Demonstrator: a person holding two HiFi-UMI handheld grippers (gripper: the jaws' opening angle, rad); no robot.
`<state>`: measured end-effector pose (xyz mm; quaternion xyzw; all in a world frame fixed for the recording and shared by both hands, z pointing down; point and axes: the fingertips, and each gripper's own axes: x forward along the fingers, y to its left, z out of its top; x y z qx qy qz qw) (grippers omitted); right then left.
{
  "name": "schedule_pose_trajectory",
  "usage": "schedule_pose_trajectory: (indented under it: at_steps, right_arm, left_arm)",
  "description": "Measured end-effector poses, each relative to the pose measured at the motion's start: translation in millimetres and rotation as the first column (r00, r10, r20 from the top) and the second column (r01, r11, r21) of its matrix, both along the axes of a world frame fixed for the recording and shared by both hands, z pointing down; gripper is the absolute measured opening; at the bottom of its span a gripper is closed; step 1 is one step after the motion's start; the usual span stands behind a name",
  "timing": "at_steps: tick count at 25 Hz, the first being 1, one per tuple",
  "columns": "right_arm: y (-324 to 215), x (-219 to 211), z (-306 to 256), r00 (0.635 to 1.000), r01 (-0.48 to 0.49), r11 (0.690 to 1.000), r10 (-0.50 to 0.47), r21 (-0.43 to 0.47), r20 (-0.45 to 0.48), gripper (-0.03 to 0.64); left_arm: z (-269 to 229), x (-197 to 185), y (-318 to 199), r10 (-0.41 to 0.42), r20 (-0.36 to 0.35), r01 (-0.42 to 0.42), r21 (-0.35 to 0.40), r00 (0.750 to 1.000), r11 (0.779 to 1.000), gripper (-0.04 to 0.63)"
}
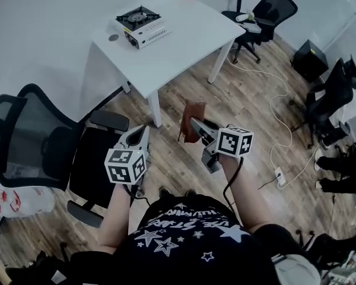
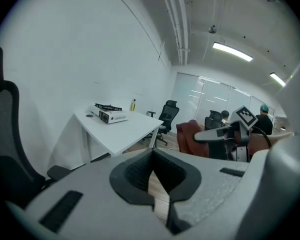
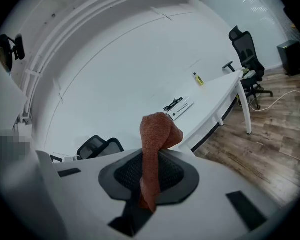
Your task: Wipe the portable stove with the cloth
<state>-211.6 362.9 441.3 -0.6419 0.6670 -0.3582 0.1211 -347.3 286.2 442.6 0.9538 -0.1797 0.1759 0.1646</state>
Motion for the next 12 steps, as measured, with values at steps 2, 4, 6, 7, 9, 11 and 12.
schedule_pose_trajectory:
  at_steps: [2,4,6,7,9,11,12]
  right_arm:
    - [-8,0,4,1.000,-0.006,1.000,0.007,-0.004,0.008,0.061]
    - [-17,-2,7,1.000,-0.013,1.000,0.013,-0.002,0.016,0.061]
    - [-27,-3,7,1.000,-0.016,1.000,0.016,-0.001,0.007,0.061]
    - [-32,-4,7,1.000,-0.015,1.000,0.015,0.000,0.000,0.061]
    - [-41,-4,4,1.000,-0.013,1.000,0.013,0.002,-0.012,0.061]
    - [-47,-1,3,1.000,-0.010,1.000,0.010,0.003,-0.015,0.061]
    - [-49,2,4,1.000,-0.010,1.000,0.010,0.002,-0.016,0.061]
  left_arm:
    - [5,-9,-9,-0.013,0.003,0.013,-0.007,1.000,1.000,0.006]
    - [8,-19,-20,-0.027,-0.002,0.027,-0.015,1.000,1.000,0.006]
    - [8,-29,-31,-0.036,-0.010,0.035,-0.014,0.999,0.999,0.006]
    - [7,-32,-38,-0.037,-0.015,0.037,-0.010,0.999,0.999,0.006]
    - [6,-39,-50,-0.040,-0.027,0.040,-0.005,0.999,0.999,0.006]
    - [6,-43,-57,-0.040,-0.047,0.040,-0.007,0.998,0.999,0.006]
    - [5,-44,-59,-0.036,-0.061,0.035,-0.008,0.998,0.999,0.006]
